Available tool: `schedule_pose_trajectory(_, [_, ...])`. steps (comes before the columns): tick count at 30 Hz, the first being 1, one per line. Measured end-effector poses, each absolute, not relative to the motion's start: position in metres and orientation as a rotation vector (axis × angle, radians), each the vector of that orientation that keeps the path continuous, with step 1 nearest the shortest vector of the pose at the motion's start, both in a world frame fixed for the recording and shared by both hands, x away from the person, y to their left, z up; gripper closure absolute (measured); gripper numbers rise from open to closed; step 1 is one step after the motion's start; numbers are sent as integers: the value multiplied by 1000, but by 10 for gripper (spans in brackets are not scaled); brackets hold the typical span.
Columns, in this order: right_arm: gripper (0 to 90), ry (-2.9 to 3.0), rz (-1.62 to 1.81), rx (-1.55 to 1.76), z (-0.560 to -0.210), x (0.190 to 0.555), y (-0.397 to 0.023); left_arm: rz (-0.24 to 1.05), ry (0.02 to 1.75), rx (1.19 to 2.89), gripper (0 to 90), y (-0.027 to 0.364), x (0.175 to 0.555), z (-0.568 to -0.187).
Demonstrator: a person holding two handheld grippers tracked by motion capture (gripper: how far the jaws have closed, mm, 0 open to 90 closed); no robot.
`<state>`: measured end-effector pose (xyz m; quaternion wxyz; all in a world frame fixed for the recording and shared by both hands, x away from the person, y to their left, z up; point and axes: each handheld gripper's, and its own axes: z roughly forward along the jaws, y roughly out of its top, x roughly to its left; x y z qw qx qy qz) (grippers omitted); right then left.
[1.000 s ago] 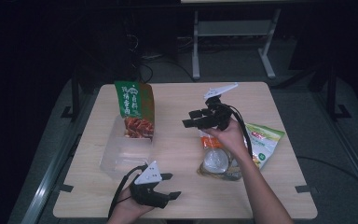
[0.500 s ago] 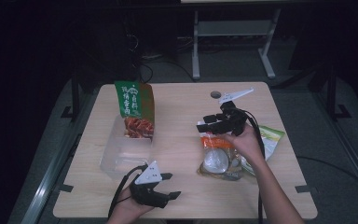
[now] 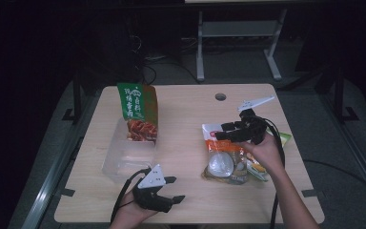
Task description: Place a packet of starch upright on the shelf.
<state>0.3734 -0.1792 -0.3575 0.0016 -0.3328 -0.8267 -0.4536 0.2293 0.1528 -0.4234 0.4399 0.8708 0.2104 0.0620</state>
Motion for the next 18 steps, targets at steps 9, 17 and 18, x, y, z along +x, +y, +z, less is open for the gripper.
schedule_pose_trajectory(9, [426,-2567,-1411,-1118,-370,368,-200,150,531,2159,339,152,229,-424])
schedule_pose_trajectory(17, [426,-2545,-1417,-1172,-379,364,-218,143,537,2150,339,153,229,-424])
schedule_pose_trajectory(18, [425,-2547,-1415,-1175,-380,363,-220,143,538,2147,339,153,229,-424])
